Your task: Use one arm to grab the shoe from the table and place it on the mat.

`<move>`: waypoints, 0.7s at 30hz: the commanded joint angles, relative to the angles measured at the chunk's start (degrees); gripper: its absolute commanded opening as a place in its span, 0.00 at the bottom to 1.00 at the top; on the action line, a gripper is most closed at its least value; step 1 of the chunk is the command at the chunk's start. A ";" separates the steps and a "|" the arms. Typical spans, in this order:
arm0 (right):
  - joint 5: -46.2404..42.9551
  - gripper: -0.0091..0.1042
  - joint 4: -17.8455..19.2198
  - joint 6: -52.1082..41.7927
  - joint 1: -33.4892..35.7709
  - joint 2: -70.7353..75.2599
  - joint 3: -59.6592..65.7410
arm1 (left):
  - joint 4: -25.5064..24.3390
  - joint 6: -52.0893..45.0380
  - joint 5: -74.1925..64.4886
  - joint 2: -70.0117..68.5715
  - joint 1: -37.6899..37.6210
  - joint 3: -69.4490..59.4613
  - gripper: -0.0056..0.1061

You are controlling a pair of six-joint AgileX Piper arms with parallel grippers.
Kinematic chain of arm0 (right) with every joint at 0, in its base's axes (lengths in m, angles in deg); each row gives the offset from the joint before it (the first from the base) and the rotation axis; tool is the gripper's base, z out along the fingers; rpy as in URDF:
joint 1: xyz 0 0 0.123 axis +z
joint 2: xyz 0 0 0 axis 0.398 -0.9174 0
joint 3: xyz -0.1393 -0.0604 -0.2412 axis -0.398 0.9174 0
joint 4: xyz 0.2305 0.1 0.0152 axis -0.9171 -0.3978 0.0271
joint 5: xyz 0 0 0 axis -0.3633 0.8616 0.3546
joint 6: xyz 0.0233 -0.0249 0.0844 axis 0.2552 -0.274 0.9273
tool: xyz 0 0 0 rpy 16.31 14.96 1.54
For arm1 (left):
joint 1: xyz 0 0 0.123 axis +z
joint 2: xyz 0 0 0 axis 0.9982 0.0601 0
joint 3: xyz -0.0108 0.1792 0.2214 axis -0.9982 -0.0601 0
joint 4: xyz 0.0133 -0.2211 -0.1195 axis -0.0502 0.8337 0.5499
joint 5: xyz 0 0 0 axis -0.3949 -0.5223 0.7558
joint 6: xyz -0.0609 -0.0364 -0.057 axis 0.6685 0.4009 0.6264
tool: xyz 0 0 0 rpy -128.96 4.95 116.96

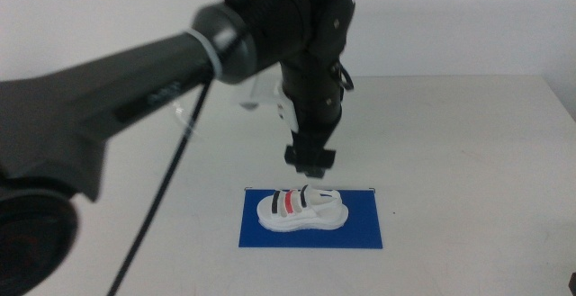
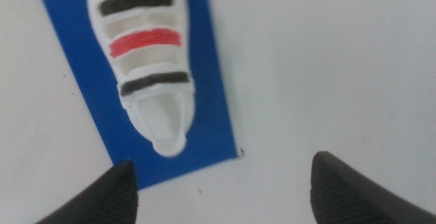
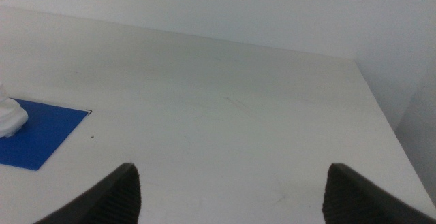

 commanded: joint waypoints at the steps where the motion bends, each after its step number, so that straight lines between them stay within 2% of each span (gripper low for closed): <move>1: -4.18 0.77 0.62 -0.59 0.17 -0.21 0.29 | -2.21 -2.40 -4.96 -6.10 -0.18 1.80 0.80; 5: -4.18 0.77 0.62 -0.59 0.17 -0.21 0.29 | -5.59 -8.48 -4.96 -9.88 -0.18 1.80 0.80; 7: -4.18 0.77 0.62 -0.59 0.17 -0.21 0.29 | -7.21 -14.75 -4.96 -11.55 -0.18 1.80 0.80; 12: -4.18 0.77 0.62 -0.59 0.17 -0.21 0.29 | -11.96 -35.44 -4.96 -15.07 -0.18 1.80 0.80; 19: -4.18 0.77 0.62 -0.59 0.17 -0.21 0.29 | -20.12 -72.43 -4.92 -19.45 -0.18 1.80 0.80; 21: -4.18 0.77 0.62 -0.59 0.17 -0.21 0.29 | -20.89 -75.52 -4.92 -20.38 0.42 1.80 0.80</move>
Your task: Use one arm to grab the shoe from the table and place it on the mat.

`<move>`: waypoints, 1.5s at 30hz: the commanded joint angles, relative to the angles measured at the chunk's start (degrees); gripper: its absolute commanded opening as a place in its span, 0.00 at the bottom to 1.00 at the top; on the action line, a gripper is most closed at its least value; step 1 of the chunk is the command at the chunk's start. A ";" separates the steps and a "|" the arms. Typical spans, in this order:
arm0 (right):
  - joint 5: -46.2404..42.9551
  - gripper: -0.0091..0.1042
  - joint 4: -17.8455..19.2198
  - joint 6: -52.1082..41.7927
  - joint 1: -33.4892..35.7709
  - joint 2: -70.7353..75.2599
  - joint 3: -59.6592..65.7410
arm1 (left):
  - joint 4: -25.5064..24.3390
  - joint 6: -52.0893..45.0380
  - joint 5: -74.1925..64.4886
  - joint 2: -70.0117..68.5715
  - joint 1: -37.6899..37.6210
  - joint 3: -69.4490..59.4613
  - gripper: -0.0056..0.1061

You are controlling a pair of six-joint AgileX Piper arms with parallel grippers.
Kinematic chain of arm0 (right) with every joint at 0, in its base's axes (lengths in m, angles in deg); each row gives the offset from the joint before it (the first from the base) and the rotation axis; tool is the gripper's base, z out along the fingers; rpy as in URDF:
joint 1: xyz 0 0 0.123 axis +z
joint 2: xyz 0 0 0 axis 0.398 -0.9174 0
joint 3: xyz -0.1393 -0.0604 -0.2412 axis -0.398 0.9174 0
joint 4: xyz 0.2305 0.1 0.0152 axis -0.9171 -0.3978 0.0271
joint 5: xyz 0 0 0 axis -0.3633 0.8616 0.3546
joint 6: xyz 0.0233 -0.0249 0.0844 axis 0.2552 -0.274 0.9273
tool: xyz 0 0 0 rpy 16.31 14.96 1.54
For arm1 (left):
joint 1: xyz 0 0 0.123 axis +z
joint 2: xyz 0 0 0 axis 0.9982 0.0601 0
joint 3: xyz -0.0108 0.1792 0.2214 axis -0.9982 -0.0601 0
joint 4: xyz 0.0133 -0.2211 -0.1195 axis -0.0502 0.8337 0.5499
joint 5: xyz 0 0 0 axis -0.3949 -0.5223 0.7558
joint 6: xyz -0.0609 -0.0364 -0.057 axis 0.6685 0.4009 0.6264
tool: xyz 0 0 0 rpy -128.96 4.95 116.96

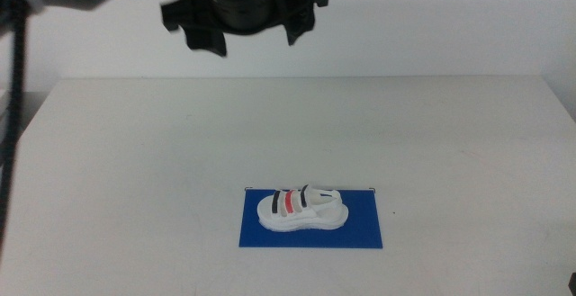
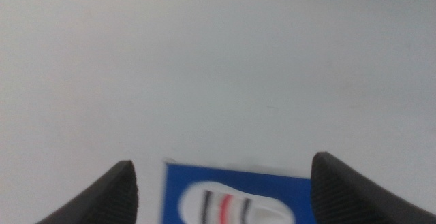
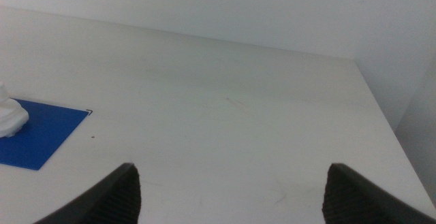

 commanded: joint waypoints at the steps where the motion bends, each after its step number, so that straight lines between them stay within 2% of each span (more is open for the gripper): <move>1: -4.18 0.77 0.62 -0.59 0.17 -0.21 0.29 | -2.56 -5.79 -3.39 -4.28 0.98 1.59 0.80; 4: -4.18 0.77 0.62 -0.59 0.17 -0.21 0.29 | -1.72 -8.08 -1.09 -7.53 3.98 -1.38 0.80; 7: -4.18 0.77 0.62 -0.59 0.17 -0.21 0.29 | -1.79 -11.03 7.00 -12.74 7.27 -9.59 0.80; 10: -4.18 0.77 0.62 -0.59 0.17 -0.21 0.29 | -0.52 -10.39 19.59 -18.98 12.19 -21.19 0.80; 14: -4.18 0.77 0.62 -0.59 0.17 -0.21 0.29 | 4.59 -11.59 37.79 -29.92 18.32 -40.32 0.80; 20: -4.18 0.77 0.62 -0.59 0.17 -0.21 0.29 | 5.44 -13.83 57.53 -44.74 26.36 -62.99 0.80; 23: -4.18 0.77 0.62 -0.59 0.17 -0.21 0.29 | 8.59 -18.79 59.49 -52.70 30.98 -71.27 0.80; 29: -4.18 0.77 0.62 -0.59 0.17 -0.21 0.29 | 19.43 -35.69 59.44 -63.78 43.49 -82.44 0.80; 31: -4.18 0.77 0.62 -0.59 0.17 -0.21 0.29 | 19.35 -37.32 59.79 -67.25 45.96 -85.86 0.80; 33: -4.18 0.77 0.62 -0.59 0.17 -0.21 0.29 | 16.69 -38.40 61.37 -71.96 47.07 -89.85 0.80; 37: -4.18 0.77 0.62 -0.59 0.17 -0.21 0.29 | 6.94 -39.88 65.06 -84.01 46.98 -97.45 0.80; 39: -4.18 0.77 0.62 -0.59 0.17 -0.21 0.29 | 8.39 -39.50 65.82 -89.93 46.98 -100.66 0.80; 42: -4.18 0.77 0.62 -0.59 0.17 -0.21 0.29 | 13.61 -39.51 66.00 -98.31 46.98 -105.33 0.80; 45: -4.18 0.77 0.62 -0.59 0.17 -0.21 0.29 | 16.16 -39.52 66.40 -102.15 46.98 -109.24 0.80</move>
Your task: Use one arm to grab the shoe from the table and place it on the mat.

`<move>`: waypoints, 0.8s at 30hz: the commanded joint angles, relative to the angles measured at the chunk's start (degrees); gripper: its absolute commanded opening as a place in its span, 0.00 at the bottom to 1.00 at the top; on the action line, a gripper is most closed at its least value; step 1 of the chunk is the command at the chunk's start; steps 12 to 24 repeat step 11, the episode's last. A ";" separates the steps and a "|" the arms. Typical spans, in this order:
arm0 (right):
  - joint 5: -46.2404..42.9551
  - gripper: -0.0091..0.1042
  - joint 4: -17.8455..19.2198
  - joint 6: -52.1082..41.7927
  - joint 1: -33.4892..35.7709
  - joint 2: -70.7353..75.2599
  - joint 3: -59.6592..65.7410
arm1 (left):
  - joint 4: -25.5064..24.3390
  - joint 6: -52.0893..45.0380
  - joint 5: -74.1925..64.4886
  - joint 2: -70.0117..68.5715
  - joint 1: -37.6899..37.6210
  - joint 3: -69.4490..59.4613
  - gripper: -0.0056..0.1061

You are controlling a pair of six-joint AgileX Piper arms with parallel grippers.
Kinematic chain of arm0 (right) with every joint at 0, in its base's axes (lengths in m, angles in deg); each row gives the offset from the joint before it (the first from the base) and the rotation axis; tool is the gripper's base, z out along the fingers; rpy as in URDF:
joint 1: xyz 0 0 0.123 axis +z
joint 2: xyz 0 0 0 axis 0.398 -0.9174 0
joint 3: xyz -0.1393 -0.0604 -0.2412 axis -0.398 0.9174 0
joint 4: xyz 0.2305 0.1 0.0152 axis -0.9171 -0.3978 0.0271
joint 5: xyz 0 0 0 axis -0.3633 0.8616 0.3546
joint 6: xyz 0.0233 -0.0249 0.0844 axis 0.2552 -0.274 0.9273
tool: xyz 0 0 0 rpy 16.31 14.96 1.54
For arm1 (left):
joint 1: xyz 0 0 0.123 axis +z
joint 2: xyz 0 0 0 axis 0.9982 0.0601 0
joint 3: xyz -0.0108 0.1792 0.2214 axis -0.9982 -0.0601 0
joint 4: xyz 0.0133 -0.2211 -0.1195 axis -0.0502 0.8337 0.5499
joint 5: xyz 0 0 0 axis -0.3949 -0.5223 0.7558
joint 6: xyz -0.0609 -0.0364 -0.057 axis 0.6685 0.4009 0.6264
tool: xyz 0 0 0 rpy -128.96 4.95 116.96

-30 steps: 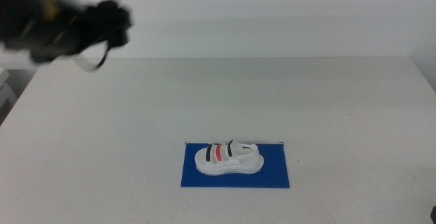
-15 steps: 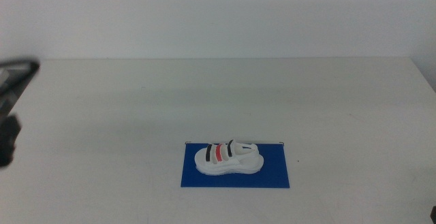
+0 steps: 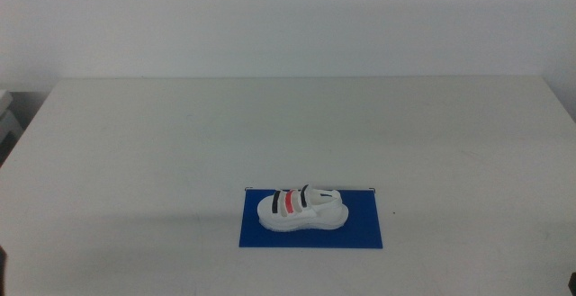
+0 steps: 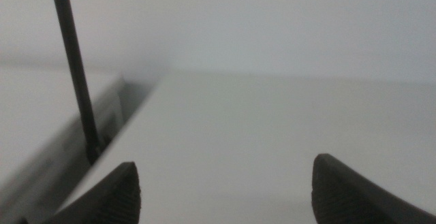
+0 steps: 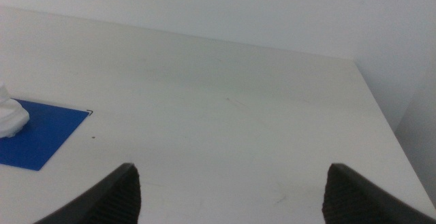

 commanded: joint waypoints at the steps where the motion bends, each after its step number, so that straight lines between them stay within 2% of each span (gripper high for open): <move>1: -4.18 0.77 0.62 -0.59 0.17 -0.21 0.29 | 3.30 0.15 5.37 -1.58 -0.12 -1.09 0.80; 4: -4.18 0.77 0.62 -0.59 0.17 -0.21 0.29 | 5.33 0.15 5.35 -1.64 -0.12 -2.50 0.80; 24: -4.18 0.77 0.62 -0.59 0.17 -0.21 0.29 | 5.33 0.36 4.92 -1.64 -0.12 -2.84 0.80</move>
